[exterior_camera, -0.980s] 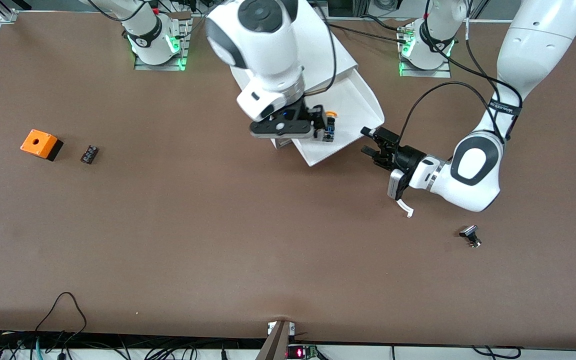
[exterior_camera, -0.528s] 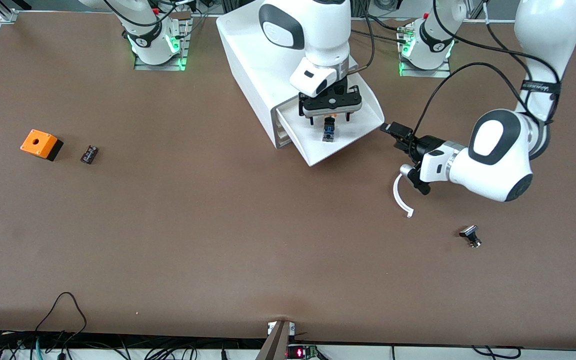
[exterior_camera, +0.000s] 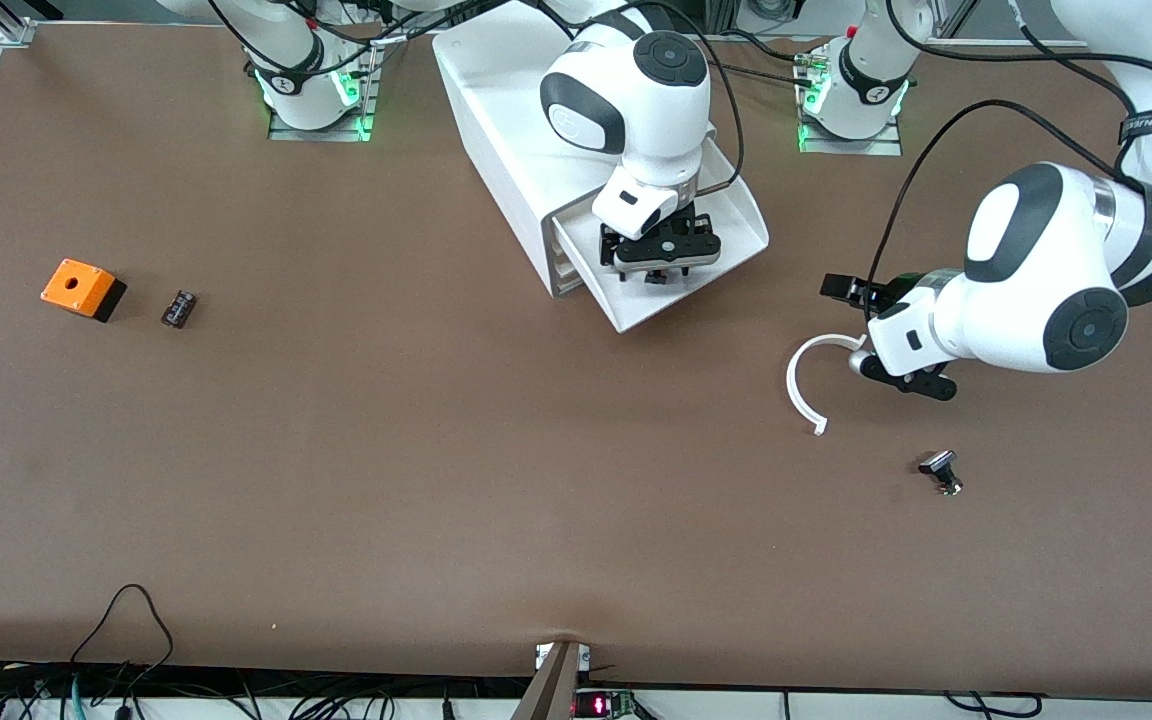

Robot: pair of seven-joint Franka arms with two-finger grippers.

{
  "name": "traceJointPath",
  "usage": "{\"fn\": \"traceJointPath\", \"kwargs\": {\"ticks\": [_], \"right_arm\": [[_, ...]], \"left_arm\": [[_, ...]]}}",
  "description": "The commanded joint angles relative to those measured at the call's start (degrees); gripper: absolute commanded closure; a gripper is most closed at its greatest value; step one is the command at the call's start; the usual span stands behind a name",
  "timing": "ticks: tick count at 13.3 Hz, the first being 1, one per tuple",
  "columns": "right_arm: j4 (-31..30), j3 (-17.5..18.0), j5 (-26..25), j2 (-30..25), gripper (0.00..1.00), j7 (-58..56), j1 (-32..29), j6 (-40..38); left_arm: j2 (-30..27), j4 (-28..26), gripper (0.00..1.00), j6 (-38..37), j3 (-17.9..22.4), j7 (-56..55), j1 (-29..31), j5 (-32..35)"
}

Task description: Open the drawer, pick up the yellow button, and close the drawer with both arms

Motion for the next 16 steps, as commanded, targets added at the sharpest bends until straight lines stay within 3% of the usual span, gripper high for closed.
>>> {"fn": "traceJointPath", "kwargs": {"ticks": [1, 4, 5, 10, 14, 16], "right_arm": [[1.86, -0.2, -1.02, 0.47, 0.47, 0.68, 0.59, -0.56], [1.86, -0.11, -1.02, 0.3, 0.93, 0.68, 0.59, -0.56], [1.86, -0.11, -1.02, 0.3, 1.0, 0.68, 0.59, -0.56], [2.3, -0.29, 0.2, -1.8, 1.0, 1.91, -0.19, -2.66], [3.71, -0.03, 8.98, -7.95, 1.0, -0.27, -7.56, -9.15], [3.62, 0.15, 11.8, -10.5, 1.0, -7.28, -11.78, -13.28]], "left_arm": [[6.13, 6.8, 0.01, -1.15, 0.33, -0.84, -0.01, 3.29], [10.64, 11.39, 0.01, -0.97, 0.68, -0.84, -0.27, 4.68], [10.82, 11.4, 0.01, -0.97, 0.5, -0.93, -0.88, 7.3], [10.47, 11.48, 0.01, -1.15, -0.02, -2.5, -2.65, 9.62], [9.77, 10.26, 0.01, -1.41, -0.81, -17.33, -2.56, 9.09], [9.59, 9.73, 0.01, -0.71, -1.52, -21.91, -2.56, 7.69]]}}
